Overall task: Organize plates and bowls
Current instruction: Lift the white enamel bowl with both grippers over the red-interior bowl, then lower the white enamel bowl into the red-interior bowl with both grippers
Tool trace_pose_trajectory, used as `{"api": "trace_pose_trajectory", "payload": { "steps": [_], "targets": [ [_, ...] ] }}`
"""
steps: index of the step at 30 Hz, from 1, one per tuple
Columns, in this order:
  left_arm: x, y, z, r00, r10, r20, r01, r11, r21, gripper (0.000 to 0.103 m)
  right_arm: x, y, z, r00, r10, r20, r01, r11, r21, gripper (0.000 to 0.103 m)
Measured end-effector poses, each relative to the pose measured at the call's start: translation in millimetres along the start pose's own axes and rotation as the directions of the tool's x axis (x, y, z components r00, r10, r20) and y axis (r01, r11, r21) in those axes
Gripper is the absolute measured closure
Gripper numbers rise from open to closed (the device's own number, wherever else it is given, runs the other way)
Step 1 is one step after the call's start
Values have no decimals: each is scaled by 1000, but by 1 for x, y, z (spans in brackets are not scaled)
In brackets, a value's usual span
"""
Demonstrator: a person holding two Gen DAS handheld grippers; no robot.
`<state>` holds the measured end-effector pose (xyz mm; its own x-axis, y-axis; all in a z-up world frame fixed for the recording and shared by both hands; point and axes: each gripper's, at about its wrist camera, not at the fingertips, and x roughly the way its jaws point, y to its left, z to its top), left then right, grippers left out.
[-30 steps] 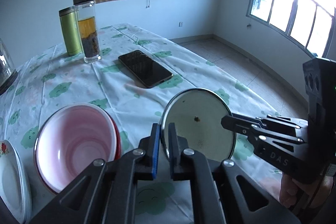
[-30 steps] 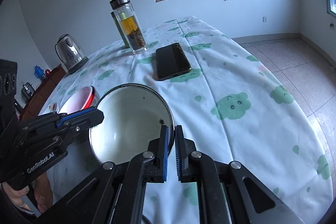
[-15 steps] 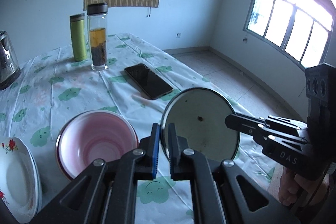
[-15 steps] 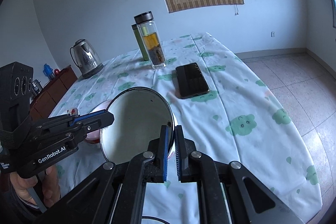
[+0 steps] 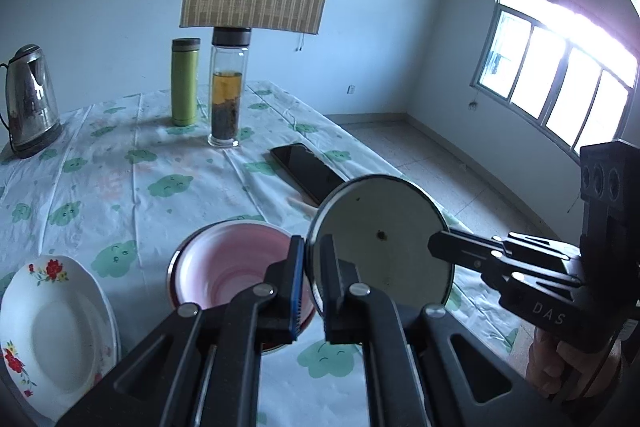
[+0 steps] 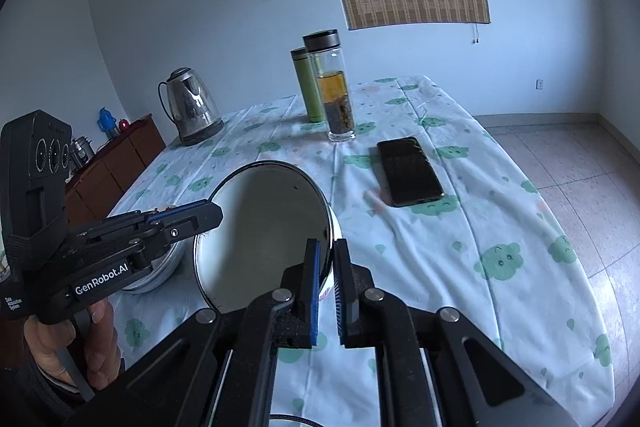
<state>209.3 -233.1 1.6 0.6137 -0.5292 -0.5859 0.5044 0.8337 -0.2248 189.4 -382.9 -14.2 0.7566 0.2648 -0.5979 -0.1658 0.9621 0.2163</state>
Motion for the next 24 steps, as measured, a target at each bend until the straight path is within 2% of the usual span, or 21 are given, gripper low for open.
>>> {"api": "trace_pose_trajectory", "payload": {
  "steps": [10,24],
  "targets": [
    [-11,30,3,999,44,12,-44,998,-35,99,11,32,11,1000,12,-14,-13,998,-59,95],
    [-11,58,-1,998,65,4,-64,994,-92,99,33,55,18,999,14,-50,-19,995,-99,95]
  ]
}}
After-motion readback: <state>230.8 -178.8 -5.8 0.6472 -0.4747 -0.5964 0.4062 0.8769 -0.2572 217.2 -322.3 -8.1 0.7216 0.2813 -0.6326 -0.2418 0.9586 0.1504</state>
